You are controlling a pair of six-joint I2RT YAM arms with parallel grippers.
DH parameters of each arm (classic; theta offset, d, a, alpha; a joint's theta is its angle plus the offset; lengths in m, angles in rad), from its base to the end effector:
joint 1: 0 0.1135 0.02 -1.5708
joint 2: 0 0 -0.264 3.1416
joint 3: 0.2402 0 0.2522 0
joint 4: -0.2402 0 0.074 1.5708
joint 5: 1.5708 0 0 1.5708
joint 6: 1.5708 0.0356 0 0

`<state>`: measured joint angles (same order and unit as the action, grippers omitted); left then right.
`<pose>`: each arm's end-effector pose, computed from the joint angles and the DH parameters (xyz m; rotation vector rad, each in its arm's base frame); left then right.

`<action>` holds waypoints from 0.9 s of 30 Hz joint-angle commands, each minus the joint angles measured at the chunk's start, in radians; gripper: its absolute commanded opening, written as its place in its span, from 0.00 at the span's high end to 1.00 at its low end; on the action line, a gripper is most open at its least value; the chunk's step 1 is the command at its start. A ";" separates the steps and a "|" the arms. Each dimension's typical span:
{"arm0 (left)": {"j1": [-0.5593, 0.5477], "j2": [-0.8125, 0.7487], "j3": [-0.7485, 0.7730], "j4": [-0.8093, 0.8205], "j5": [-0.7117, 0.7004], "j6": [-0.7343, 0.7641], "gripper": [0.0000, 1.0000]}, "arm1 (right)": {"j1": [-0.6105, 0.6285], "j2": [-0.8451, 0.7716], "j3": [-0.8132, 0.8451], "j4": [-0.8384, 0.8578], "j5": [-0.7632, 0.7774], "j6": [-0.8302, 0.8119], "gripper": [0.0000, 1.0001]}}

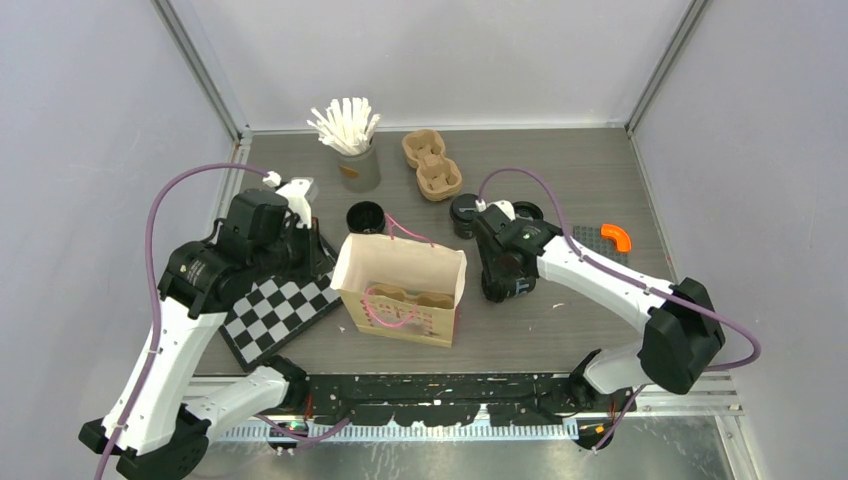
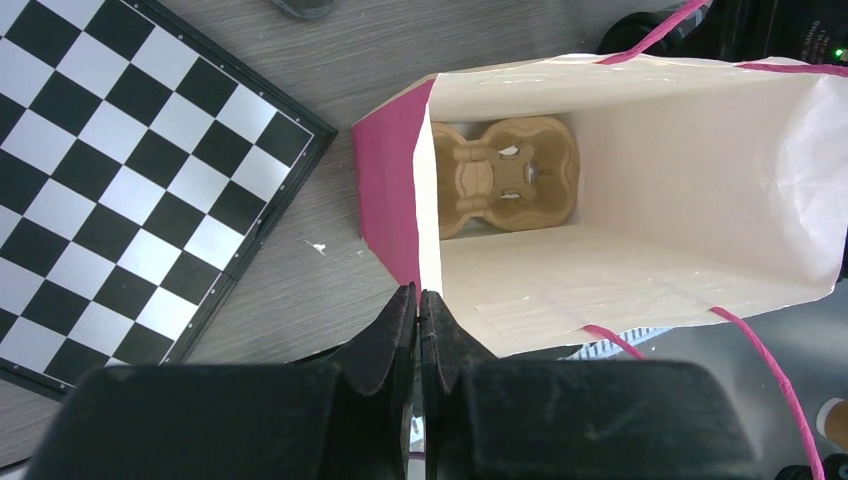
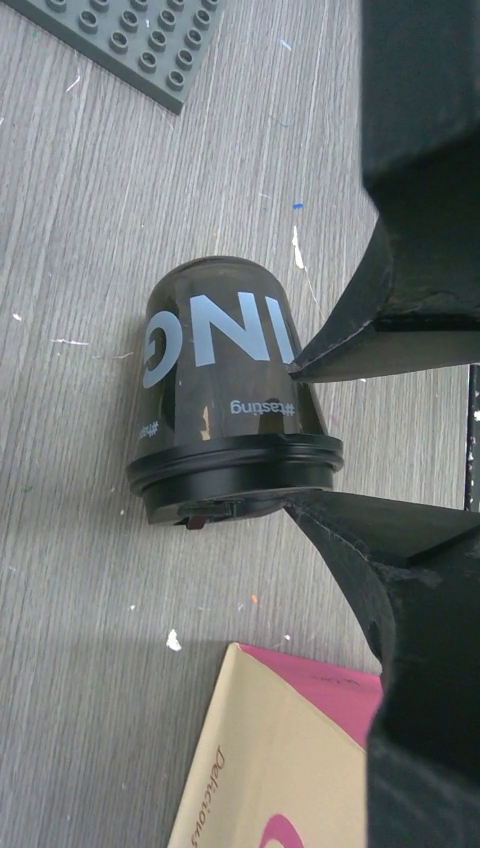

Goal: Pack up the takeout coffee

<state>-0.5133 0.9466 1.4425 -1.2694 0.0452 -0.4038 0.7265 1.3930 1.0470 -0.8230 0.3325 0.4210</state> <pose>0.1133 -0.0657 0.4205 0.1541 2.3947 -0.4960 0.2067 0.1681 0.2476 -0.3109 2.6097 -0.0798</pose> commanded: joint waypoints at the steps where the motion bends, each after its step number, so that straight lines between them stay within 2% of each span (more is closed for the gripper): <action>1: -0.004 -0.010 0.030 0.038 -0.016 0.005 0.93 | 0.004 0.034 0.047 -0.008 0.069 -0.024 0.51; 11: -0.004 -0.008 0.018 0.051 -0.022 0.002 0.93 | 0.016 0.107 0.082 -0.014 0.111 -0.041 0.54; 19: -0.004 -0.006 0.015 0.066 -0.032 0.003 0.92 | 0.017 0.107 0.083 -0.022 0.156 -0.050 0.75; 23: -0.004 0.001 0.010 0.087 -0.034 0.001 0.91 | 0.012 0.072 0.119 -0.025 0.097 -0.060 0.76; 27: -0.003 0.008 0.006 0.101 -0.031 -0.004 0.91 | -0.096 0.004 0.138 0.010 -0.122 -0.028 0.76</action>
<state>-0.5133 0.9489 1.4425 -1.2232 0.0250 -0.4080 0.7155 1.4960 1.1343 -0.8593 0.3939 0.3672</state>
